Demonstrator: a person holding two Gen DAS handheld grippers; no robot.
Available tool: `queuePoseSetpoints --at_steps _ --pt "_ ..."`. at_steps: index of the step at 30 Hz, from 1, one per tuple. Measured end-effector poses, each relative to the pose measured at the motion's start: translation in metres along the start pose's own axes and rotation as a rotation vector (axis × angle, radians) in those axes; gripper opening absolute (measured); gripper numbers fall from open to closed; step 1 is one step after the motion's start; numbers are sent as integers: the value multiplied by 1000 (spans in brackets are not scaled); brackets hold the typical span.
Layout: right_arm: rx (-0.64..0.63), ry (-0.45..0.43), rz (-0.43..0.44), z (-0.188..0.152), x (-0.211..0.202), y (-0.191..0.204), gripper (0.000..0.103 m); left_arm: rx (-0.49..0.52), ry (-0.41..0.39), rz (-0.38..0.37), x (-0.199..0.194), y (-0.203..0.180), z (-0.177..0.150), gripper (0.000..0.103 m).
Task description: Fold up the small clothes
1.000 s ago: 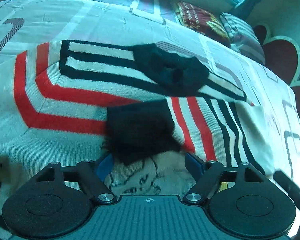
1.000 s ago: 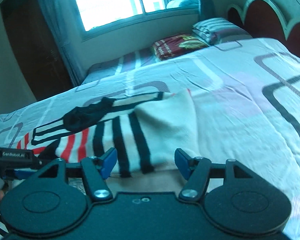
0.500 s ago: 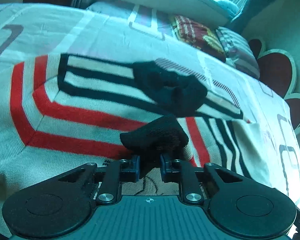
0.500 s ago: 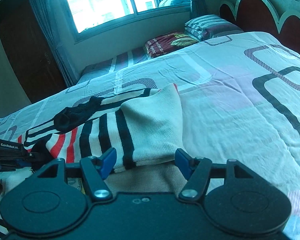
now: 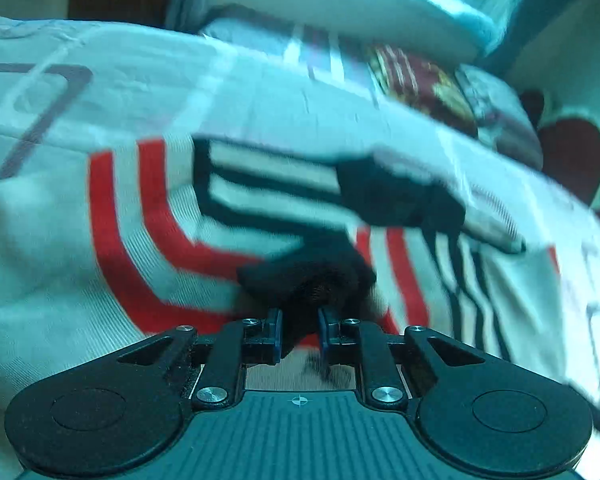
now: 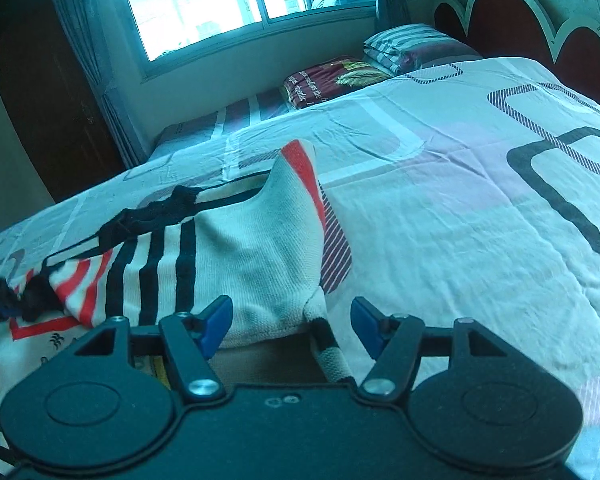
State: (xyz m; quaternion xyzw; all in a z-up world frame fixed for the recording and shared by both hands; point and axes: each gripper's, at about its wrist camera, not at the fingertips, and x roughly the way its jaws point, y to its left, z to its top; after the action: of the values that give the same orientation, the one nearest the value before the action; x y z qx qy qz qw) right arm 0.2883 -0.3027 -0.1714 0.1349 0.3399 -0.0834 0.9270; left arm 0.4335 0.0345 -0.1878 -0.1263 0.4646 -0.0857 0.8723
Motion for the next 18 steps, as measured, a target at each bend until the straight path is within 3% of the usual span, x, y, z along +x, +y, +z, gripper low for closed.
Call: queuePoseSetpoints --at_steps 2,3,4,6,10,13,15,18 --pt "40 15 29 1 5 -3 64 42 -21 19 0 -9 -2 17" --pt "38 28 17 1 9 -3 50 41 -22 20 1 -10 -1 17" --pt "37 37 -9 0 13 -4 28 30 -20 25 2 -9 0 17" --pt "54 39 -47 0 15 -13 21 4 -12 24 1 -5 0 17" --pt "27 70 -113 -3 21 -23 26 36 1 47 -8 -5 -18 17" --pt "-74 3 -155 6 9 -6 31 49 -71 72 -35 -5 -20 17" --pt "-70 -34 -114 13 2 -3 32 30 -112 106 -47 1 -14 17" --pt "-89 -41 -62 20 6 7 42 -5 -74 62 -48 3 0 17"
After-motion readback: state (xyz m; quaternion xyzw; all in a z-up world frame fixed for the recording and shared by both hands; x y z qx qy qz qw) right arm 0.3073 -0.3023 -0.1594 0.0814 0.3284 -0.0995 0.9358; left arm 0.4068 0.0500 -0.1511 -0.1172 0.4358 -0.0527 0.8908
